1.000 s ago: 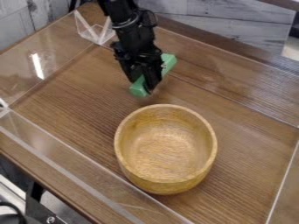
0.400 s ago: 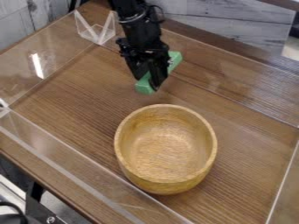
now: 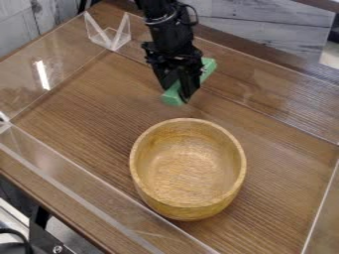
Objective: Remove the green block from inside the brown bowl and put it on the table
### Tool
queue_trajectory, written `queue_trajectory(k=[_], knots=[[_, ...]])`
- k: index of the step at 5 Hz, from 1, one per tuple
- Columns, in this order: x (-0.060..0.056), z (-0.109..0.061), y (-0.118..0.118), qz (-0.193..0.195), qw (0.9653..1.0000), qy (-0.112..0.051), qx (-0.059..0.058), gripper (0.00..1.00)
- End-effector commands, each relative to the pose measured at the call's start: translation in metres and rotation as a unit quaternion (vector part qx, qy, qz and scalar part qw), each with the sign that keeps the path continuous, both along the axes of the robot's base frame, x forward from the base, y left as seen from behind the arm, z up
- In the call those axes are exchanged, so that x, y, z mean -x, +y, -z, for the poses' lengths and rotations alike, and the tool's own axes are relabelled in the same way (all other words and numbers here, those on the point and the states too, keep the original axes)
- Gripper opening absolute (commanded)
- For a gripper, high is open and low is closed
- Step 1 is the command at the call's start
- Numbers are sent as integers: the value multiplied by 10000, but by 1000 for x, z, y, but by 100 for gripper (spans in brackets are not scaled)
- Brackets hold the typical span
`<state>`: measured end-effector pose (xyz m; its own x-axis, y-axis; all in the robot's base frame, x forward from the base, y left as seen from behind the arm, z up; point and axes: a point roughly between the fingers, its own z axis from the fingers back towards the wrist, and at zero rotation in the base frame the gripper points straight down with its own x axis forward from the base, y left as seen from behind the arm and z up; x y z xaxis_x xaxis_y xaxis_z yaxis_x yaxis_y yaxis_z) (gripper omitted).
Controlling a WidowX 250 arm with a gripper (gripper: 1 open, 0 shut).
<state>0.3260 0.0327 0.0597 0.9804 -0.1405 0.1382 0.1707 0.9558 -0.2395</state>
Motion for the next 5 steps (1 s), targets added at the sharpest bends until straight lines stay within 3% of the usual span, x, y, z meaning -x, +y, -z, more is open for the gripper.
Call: queue_trajectory(k=[1,5], knots=[[-13,-20,-4,91,9993,-346,-82,0],[-15,-22,-28,310,9989,-349,-27,0]])
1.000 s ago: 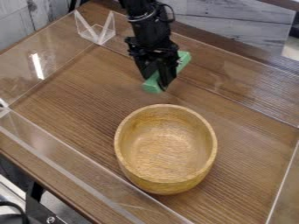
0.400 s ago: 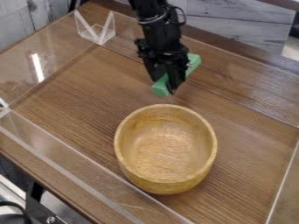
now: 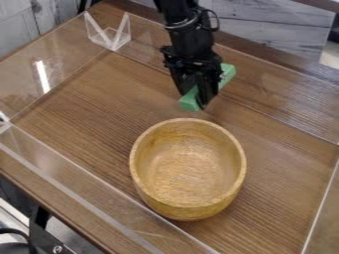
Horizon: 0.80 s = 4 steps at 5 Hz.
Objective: Remove the green block from inside the brown bowl and put it on the table
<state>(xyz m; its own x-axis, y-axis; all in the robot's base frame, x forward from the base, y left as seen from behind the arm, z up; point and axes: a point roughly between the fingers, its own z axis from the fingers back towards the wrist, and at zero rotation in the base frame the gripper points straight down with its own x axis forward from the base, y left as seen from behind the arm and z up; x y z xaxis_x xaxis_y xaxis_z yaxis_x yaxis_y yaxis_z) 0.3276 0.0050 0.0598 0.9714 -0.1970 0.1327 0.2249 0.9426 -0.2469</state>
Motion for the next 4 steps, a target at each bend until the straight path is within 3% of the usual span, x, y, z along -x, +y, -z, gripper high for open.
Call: queue_trajectory(k=[1,4], knots=[[-13,-23,-8,83,9992,-392,-34,0],[-7,-30,-30,248,9988,-431,-43,0]])
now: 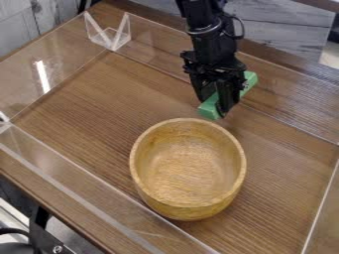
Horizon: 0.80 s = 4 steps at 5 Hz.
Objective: Remove the green block from inside the brown bowl and put it on the table
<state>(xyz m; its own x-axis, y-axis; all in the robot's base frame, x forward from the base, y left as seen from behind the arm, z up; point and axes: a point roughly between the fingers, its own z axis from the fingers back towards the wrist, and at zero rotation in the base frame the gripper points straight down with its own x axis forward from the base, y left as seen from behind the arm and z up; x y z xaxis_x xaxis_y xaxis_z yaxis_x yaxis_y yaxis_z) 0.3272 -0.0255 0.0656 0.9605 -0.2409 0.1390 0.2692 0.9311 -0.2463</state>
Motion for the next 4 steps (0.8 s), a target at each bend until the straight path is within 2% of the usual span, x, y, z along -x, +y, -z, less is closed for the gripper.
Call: queue_trajectory(k=[1,4], knots=[[-6,-25,-5,67,9992,-403,-39,0],[-4,-25,-21,221,9989,-416,-31,0]])
